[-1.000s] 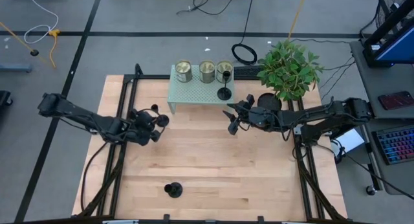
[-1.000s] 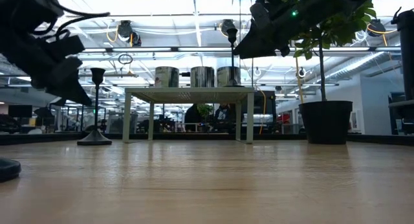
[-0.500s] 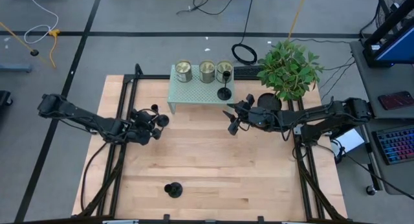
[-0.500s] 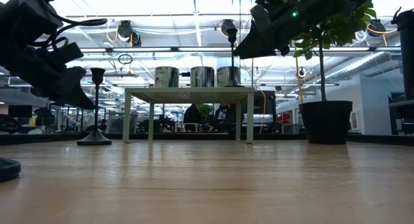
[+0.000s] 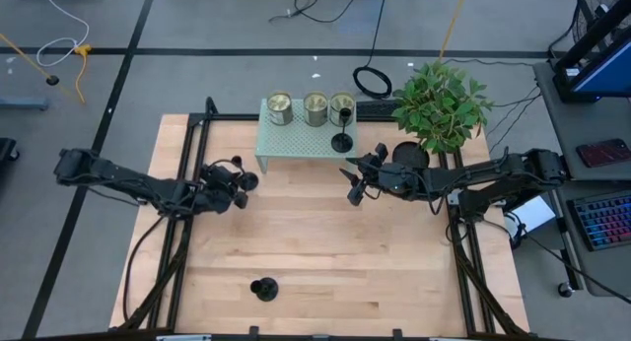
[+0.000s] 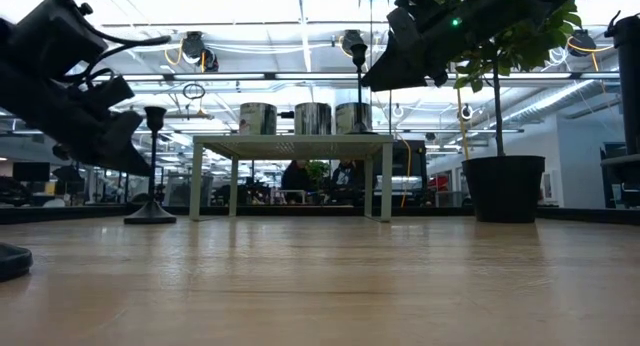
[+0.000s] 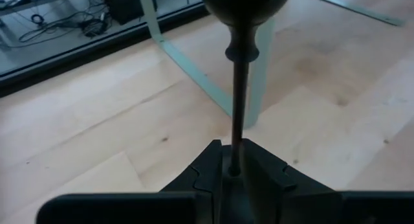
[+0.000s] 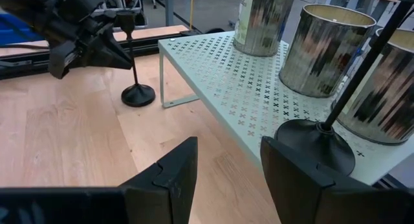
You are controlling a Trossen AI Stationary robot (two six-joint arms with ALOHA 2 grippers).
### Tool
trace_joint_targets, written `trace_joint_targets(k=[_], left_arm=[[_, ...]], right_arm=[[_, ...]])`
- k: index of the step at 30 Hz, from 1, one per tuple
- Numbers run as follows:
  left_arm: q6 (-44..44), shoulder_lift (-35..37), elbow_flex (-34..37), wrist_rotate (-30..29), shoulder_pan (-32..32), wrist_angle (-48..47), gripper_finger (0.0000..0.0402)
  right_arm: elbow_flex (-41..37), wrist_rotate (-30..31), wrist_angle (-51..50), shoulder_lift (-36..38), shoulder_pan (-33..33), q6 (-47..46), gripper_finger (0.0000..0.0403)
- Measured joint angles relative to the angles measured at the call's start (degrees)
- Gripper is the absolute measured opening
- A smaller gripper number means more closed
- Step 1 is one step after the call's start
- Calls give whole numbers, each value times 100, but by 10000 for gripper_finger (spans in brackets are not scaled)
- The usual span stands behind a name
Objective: Pick & Place candle stick holders
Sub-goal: Put the top candle holder on the shelf
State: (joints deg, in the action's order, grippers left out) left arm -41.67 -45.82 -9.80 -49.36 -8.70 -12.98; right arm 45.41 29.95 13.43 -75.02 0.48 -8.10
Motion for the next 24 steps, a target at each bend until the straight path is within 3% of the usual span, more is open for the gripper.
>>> trace_joint_targets(k=[24], left_arm=[[221, 0, 0, 531, 1054, 809, 60]], right_arm=[[0, 0, 2, 0, -1, -17, 164]])
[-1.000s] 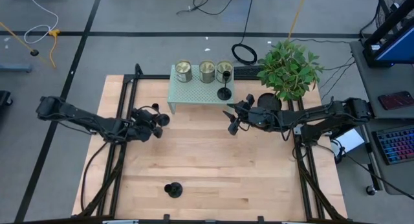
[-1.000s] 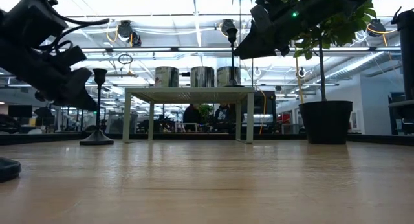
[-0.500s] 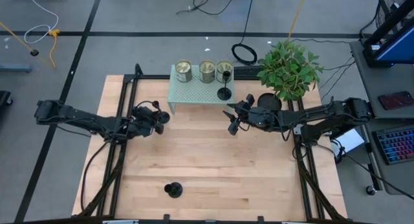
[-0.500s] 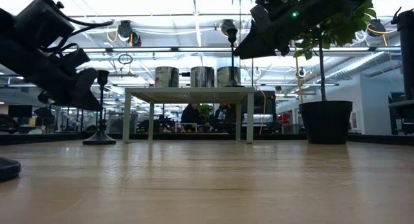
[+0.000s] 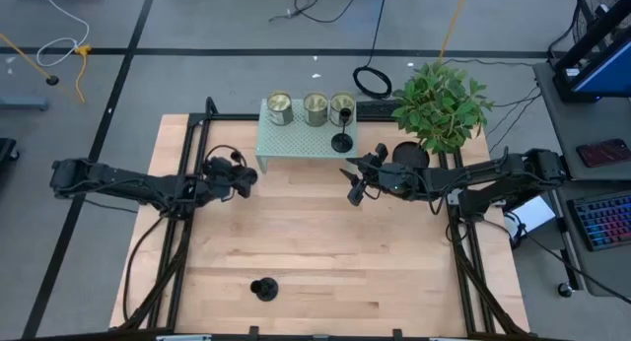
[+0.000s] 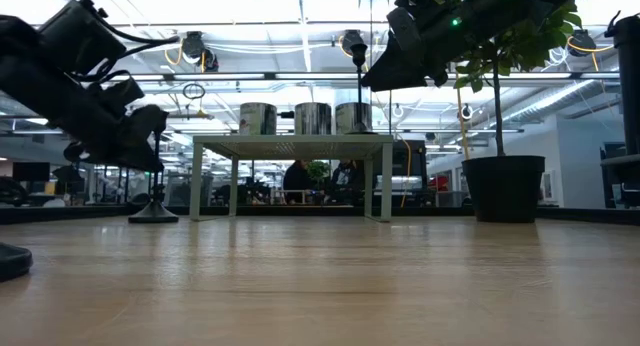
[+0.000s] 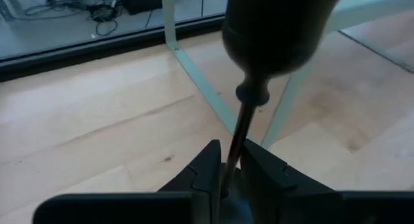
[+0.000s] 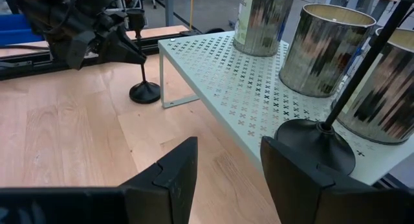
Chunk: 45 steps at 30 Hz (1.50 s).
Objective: Pick & Place candle stick holders
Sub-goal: Put the top candle holder on the shelf
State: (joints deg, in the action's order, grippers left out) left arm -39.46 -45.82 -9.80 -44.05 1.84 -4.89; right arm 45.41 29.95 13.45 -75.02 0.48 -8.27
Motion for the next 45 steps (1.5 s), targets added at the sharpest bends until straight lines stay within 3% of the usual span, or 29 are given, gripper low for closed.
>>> trace_joint_targets(k=[11, 18, 24, 30, 41, 45], left_arm=[[319, -45, 0, 206, 496, 123, 60], [487, -508, 0, 210, 655, 627, 59], [510, -878, -4, 195, 683, 862, 14], [524, -908, -11, 174, 683, 934, 19], [1135, -273, -181, 275, 627, 974, 12], [1418, 5, -349, 185, 508, 793, 13]], right_arm=[[0, 0, -2, 0, 1, 0, 164], [0, 1, -2, 0, 2, 0, 164], [0, 1, -4, 0, -1, 0, 164], [-147, 2, 34, 0, 0, -2, 164], [-1198, -4, 1903, 0, -1, -157, 164], [-1416, -17, 2064, 0, 0, -173, 164]])
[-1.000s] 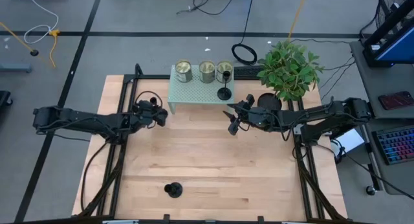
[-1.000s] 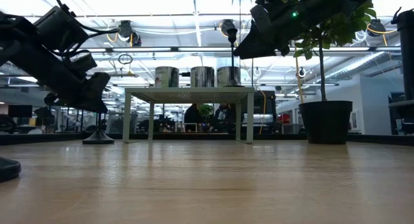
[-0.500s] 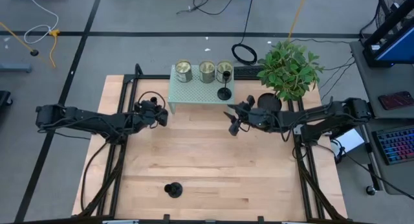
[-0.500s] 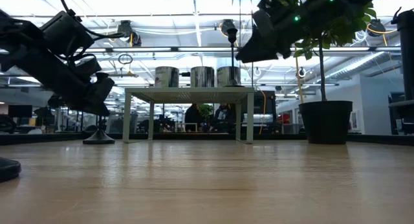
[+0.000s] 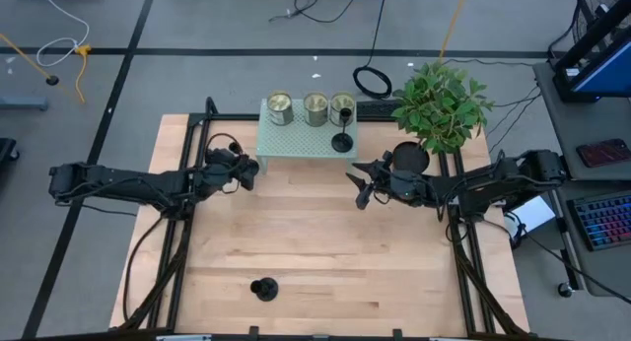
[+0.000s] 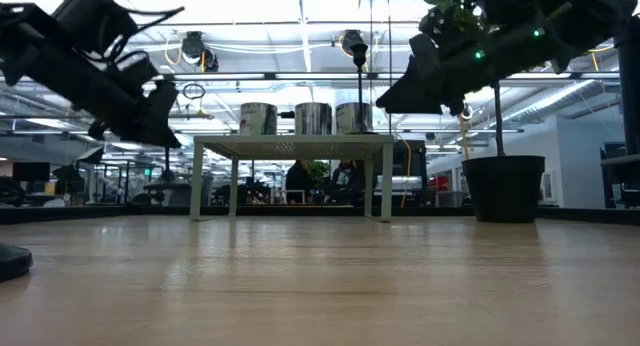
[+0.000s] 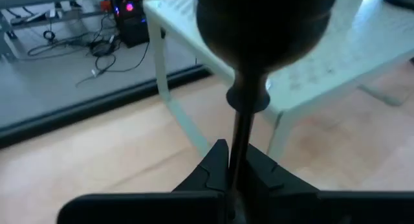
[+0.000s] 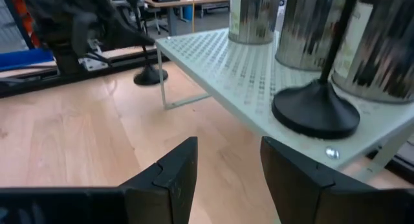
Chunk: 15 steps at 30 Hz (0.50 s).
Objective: Pick & Place candle stick holders
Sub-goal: Put the top candle holder on the shelf
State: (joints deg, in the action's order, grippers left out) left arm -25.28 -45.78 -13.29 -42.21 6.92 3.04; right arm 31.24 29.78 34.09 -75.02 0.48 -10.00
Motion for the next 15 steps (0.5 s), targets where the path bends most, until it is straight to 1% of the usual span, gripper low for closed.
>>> trace_joint_targets(k=[4, 6, 9, 11, 15], left_arm=[[193, 228, -410, -37, -123, -589, 12], [226, 287, -697, -81, -189, -1094, 12], [132, 301, -1160, -309, -290, -1976, 12], [99, 301, -1441, -412, -358, -2398, 12], [425, 301, -1893, -292, -529, -2404, 12]], right_arm=[[-108, -4, -4, 0, 2, -243, 164], [-152, -4, -2, 0, 2, -343, 164], [-213, -5, -7, 0, 2, -573, 164], [-242, -7, -3, 0, 2, -729, 164], [-269, -7, -30, 0, 3, -929, 164]])
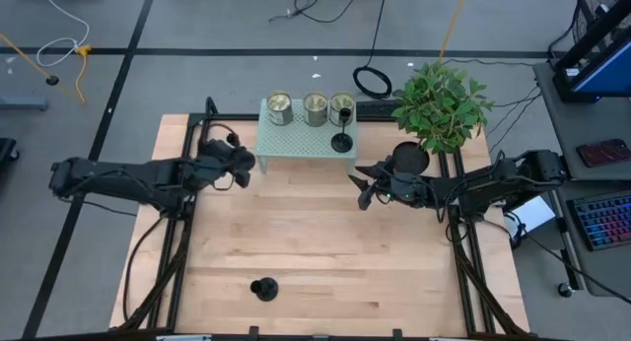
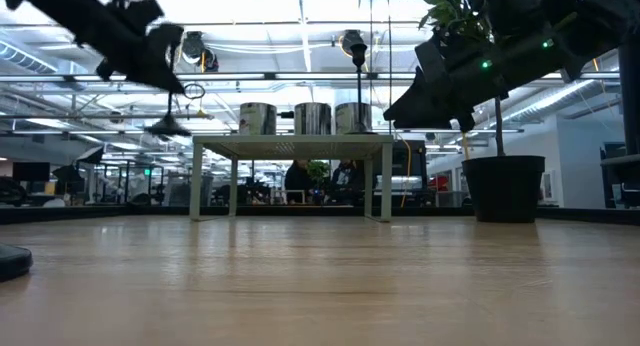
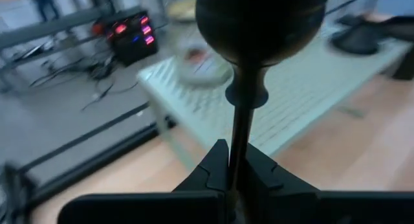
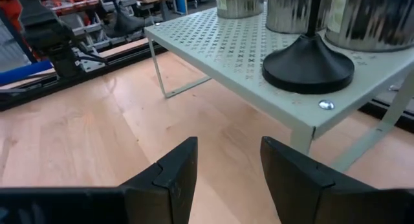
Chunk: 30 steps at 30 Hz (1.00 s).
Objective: Pick & Place candle stick holders
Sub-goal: Put the top candle holder on the shelf
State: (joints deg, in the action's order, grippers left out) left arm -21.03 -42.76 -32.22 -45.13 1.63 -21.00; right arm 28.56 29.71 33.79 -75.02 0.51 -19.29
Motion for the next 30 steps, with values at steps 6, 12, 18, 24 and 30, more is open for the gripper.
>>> trace_joint_targets(k=[6, 12, 18, 24, 30], left_arm=[[1008, -9, -460, 411, -263, 674, 12], [1944, -396, -475, 1702, -241, 2040, 12], [2456, -1264, -475, 2313, 37, 3013, 12], [2553, -2021, -1056, 2977, 551, 3071, 12], [2703, -2905, -2021, 3691, 1093, 2417, 12]], right_arm=[[0, 0, 6, 0, 111, -105, 164], [0, 0, 9, 0, 263, -105, 164], [0, 4, 22, 0, 299, -106, 164], [0, 15, 23, 0, 295, -105, 164], [0, 20, 21, 0, 294, -98, 164]])
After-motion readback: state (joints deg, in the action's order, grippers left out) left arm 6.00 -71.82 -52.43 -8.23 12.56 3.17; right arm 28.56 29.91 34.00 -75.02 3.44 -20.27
